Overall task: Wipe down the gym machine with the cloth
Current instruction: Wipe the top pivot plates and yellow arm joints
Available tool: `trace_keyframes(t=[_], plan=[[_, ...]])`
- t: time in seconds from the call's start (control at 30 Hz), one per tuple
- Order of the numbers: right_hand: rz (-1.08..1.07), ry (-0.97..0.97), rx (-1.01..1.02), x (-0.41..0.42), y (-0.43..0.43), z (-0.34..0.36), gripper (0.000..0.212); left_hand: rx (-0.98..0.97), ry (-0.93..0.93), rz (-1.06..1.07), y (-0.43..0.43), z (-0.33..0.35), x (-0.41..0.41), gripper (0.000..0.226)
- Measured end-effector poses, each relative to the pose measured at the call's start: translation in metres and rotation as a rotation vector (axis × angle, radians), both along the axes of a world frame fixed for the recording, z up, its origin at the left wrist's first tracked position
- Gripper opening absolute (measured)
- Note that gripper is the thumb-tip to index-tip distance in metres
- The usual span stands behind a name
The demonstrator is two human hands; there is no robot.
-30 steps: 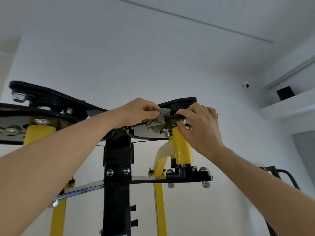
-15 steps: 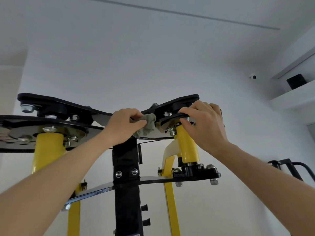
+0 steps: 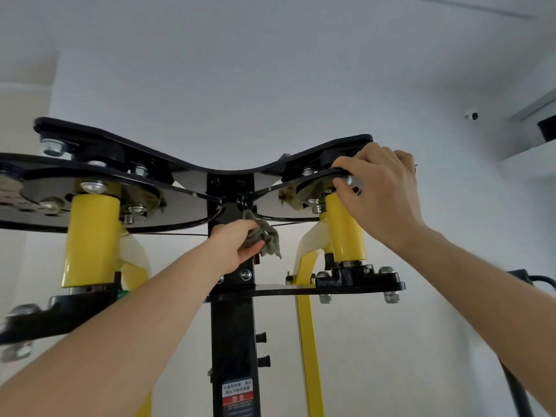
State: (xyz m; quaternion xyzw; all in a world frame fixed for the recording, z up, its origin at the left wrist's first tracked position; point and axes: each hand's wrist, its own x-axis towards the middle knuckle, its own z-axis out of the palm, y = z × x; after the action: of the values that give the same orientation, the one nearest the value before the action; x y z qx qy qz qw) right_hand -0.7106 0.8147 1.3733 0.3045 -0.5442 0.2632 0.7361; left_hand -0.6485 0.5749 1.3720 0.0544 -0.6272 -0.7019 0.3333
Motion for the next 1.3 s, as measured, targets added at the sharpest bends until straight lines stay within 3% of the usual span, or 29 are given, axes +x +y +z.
trace_keyframes(t=[0.1, 0.33, 0.67, 0.87, 1.17, 1.3], plan=[[-0.001, 0.017, -0.003, -0.001, -0.001, 0.0, 0.024, 0.218, 0.037, -0.168, 0.004, 0.005, -0.007, 0.016], [0.0, 0.028, 0.007, -0.001, 0.0, 0.0, 0.024, 0.59, 0.354, -0.415, 0.016, 0.014, -0.011, 0.027], [0.023, 0.014, 0.003, 0.001, -0.001, -0.001, 0.024, 0.715, 0.574, -0.449, 0.026, -0.001, -0.011, 0.039], [0.045, -0.006, 0.033, 0.003, 0.003, 0.0, 0.025, 0.721, 0.481, -0.391, 0.035, -0.003, -0.043, 0.04], [0.036, 0.02, 0.051, -0.001, 0.005, -0.001, 0.024, 0.672, 0.362, -0.505, 0.056, 0.003, -0.089, 0.075], [0.02, 0.026, 0.059, -0.002, 0.006, -0.001, 0.024, 0.719, 0.348, -0.566, 0.058, 0.006, -0.095, 0.077]])
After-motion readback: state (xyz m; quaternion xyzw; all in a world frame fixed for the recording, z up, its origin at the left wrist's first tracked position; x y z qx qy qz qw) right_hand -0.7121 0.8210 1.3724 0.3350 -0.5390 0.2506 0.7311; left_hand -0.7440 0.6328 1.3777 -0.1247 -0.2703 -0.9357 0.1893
